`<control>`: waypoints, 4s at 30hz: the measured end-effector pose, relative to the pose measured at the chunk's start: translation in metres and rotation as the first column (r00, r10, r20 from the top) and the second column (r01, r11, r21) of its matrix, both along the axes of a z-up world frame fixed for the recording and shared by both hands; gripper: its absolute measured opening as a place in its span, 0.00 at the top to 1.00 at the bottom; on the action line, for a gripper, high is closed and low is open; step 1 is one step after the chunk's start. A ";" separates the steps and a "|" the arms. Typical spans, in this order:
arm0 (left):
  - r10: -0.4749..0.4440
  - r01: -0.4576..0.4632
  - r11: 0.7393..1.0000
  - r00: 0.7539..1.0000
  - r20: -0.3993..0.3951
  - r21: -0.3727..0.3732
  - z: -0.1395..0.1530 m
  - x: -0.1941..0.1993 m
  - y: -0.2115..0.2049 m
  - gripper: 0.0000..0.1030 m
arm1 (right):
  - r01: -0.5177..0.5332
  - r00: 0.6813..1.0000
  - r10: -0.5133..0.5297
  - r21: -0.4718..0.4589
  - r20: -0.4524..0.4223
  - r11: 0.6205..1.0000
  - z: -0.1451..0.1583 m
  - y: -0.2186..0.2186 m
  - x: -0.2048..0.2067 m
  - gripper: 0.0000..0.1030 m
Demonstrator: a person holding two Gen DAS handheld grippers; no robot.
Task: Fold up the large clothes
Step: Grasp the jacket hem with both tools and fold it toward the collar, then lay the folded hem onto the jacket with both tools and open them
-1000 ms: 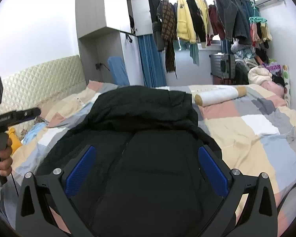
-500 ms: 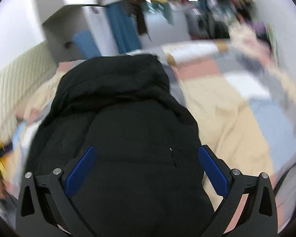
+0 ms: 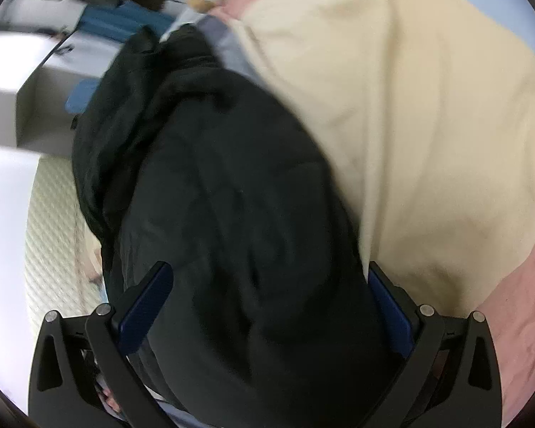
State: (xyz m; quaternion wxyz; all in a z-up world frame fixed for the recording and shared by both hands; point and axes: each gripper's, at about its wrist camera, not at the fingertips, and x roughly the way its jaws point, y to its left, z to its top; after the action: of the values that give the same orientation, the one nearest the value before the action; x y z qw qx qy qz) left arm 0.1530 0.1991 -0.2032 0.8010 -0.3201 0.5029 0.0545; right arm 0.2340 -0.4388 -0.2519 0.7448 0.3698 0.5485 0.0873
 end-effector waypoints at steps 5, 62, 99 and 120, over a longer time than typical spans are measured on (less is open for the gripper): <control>0.074 -0.073 0.980 0.997 0.001 -0.184 -0.015 -0.006 0.022 0.18 | -0.052 0.995 0.059 -0.081 0.079 0.995 0.028 0.018 -0.005 0.00; -0.211 0.203 0.896 0.977 0.023 -0.395 -0.031 0.029 -0.067 0.20 | -0.123 0.992 0.120 0.106 0.032 0.987 0.014 0.051 -0.008 0.00; -0.163 0.285 0.895 0.925 0.342 -0.343 0.211 -0.135 0.010 0.93 | -0.139 0.842 0.031 0.160 0.539 0.977 0.231 -0.010 -0.192 0.98; -0.258 0.266 0.963 0.958 0.128 -0.045 0.206 0.037 -0.030 0.93 | 0.066 0.854 -0.087 0.058 0.512 0.996 0.253 -0.038 -0.062 1.00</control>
State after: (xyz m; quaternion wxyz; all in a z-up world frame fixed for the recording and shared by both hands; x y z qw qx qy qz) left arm 0.1900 0.1691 0.0027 0.8199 -0.2779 0.4928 -0.0872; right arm 0.1719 -0.4768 0.0008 0.8599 0.3687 0.3129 0.1637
